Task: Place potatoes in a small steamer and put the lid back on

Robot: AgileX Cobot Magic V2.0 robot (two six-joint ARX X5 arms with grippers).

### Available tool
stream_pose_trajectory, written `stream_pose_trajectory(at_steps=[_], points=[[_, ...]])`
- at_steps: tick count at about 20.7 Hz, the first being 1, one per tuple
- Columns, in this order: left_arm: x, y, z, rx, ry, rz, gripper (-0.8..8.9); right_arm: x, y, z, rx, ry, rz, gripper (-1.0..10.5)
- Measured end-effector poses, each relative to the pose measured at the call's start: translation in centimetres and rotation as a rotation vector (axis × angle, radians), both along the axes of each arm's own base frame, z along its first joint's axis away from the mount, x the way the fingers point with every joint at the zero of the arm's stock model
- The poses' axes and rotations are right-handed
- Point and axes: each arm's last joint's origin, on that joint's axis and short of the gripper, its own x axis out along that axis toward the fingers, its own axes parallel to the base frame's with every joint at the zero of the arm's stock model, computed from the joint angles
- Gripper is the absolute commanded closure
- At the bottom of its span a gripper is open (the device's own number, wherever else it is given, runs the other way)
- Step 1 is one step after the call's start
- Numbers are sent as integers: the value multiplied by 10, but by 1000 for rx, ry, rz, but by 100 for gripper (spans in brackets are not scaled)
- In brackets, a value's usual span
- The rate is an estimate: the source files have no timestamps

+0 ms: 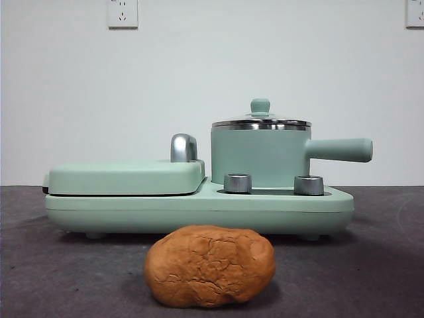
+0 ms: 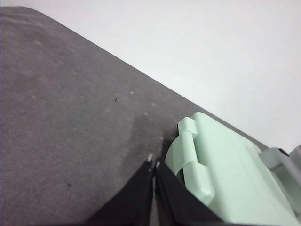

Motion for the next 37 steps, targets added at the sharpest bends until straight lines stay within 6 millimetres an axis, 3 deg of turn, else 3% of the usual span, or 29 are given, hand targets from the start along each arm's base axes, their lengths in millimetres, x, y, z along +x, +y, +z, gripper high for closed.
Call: stream_pose_trajectory(at_steps=[6, 16, 24, 31, 37], points=[[0, 0, 8, -20, -78, 0, 808, 0, 0, 3, 43, -20, 1, 926], [-1, 0, 19, -25, -190, -1, 808, 0, 0, 4, 395, 16, -4, 926], [-1, 0, 22, -87, -221, -9, 808, 0, 0, 12, 493, -55, 17, 928], [-7, 0, 43, -153, -410, -25, 805, -6, 0, 35, 613, -149, 51, 931], [-14, 0, 71, -184, -354, -24, 805, -17, -1, 78, 655, -177, 69, 931]])
